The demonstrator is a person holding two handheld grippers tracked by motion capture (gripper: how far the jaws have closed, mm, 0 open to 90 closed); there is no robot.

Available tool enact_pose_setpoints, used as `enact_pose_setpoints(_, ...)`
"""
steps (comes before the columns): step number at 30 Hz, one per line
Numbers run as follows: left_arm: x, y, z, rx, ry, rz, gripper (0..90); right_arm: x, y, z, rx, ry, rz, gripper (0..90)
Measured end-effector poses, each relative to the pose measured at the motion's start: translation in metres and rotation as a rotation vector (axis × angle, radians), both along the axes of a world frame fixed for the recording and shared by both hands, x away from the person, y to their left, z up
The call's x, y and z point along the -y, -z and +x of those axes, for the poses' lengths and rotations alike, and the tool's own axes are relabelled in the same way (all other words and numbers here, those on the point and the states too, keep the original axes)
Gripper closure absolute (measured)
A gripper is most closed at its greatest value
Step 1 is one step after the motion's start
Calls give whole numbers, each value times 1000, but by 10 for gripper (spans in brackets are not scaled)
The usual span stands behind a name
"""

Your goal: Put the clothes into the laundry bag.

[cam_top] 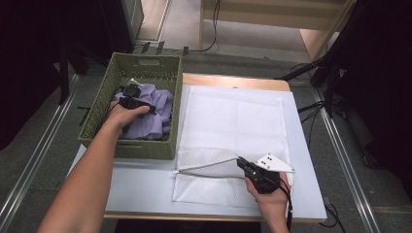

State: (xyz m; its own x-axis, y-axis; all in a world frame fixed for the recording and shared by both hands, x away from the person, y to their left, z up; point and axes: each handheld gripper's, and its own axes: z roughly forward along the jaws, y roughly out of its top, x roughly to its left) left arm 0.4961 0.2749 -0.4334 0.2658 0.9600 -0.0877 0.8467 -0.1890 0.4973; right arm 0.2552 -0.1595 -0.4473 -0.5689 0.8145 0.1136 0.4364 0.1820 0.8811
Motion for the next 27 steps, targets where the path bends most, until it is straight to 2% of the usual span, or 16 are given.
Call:
enact_pose_setpoints(2, 1, -4, -1, -13, 26, -54, 521, 0, 0, 0, 2, -2, 0, 890)
enact_pose_setpoints(3, 3, -4, -2, -19, 31, -68, 621, 0, 0, 0, 3, -3, 0, 890)
enact_pose_setpoints(5, 5, -4, -2, -11, 61, -84, 702, -1, 0, 0, 3, -4, -1, 890)
enact_pose_setpoints(6, 5, -5, -3, -22, 80, -127, 726, -1, 0, 0, 0, -3, -1, 890)
enact_pose_setpoints(7, 6, -6, -3, -26, 100, -186, 733, -2, 1, 0, -3, -4, -1, 890)
enact_pose_setpoints(8, 8, -7, -4, -26, 120, -225, 733, -2, 1, 0, -3, -5, -1, 890)
enact_pose_setpoints(10, 16, -10, -6, -10, 158, -266, 676, -2, 1, 0, -3, -5, 0, 890)
enact_pose_setpoints(12, 25, -14, -5, -27, 164, -269, 455, -2, 1, 1, 1, -6, -1, 890)
enact_pose_setpoints(15, 35, -16, -1, -71, 140, -249, 312, -3, 1, 1, -1, -6, -3, 889)
enact_pose_setpoints(17, 43, -13, 0, -81, 141, -205, 258, -3, 1, 1, 0, -7, -4, 890)
enact_pose_setpoints(19, 51, -10, 0, -91, 146, -138, 221, -3, 1, 0, 2, -8, -5, 890)
enact_pose_setpoints(21, 55, -4, 0, -100, 150, -43, 227, -2, 1, 1, 3, -8, -3, 890)
enact_pose_setpoints(22, 56, 0, -1, -100, 157, -11, 233, -2, 0, 0, -3, -4, 0, 890)
enact_pose_setpoints(23, 56, 0, -1, -96, 168, -5, 238, -2, 0, 0, -1, -5, -2, 890)
enact_pose_setpoints(25, 58, 0, -1, -91, 158, 12, 247, -1, 0, 0, -1, -5, -2, 890)
enact_pose_setpoints(27, 62, 0, -2, -78, 166, 64, 280, -1, 0, 0, 0, -6, -2, 890)
